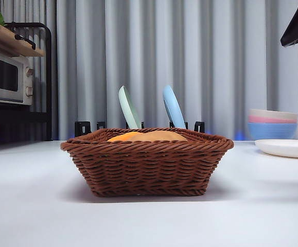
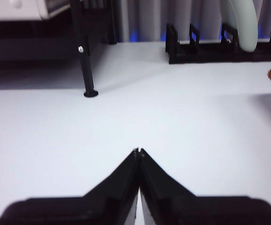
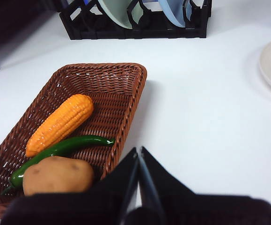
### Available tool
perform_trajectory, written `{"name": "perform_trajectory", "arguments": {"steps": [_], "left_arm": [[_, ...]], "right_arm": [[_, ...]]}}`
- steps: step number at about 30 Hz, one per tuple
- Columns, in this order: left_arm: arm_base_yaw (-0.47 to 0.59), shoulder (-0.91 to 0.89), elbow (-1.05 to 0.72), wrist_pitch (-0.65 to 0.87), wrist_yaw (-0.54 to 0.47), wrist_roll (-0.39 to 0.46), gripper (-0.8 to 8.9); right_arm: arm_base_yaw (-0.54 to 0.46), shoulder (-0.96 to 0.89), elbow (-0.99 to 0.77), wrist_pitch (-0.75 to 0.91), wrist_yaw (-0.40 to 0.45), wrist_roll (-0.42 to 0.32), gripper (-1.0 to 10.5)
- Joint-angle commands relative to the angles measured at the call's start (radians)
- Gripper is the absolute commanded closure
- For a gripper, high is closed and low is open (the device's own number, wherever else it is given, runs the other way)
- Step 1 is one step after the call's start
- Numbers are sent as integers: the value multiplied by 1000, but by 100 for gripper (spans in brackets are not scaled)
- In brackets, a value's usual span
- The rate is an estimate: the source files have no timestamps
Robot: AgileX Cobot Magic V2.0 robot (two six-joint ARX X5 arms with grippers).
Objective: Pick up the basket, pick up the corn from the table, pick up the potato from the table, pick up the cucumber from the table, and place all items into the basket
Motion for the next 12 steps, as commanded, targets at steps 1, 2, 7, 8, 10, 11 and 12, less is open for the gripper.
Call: {"name": "perform_trajectory", "arguments": {"steps": [1, 2, 7, 8, 10, 11, 12], "left_arm": [[4, -25, -16, -36, 3, 8, 817], [4, -30, -16, -34, 11, 8, 817], [18, -37, -16, -33, 55, -20, 817], [18, -37, -16, -32, 60, -26, 817], [18, -37, -16, -32, 61, -25, 817], [18, -37, -16, -32, 61, -25, 817], [18, -37, -16, -32, 60, -25, 817]], "right_arm": [[0, -2, -6, 3, 3, 10, 945], [0, -2, -6, 3, 3, 10, 945], [0, -2, -6, 3, 3, 10, 945], [0, -2, -6, 3, 3, 10, 945], [0, -2, -6, 3, 3, 10, 945], [0, -2, -6, 3, 3, 10, 945], [0, -2, -6, 3, 3, 10, 945]]}}
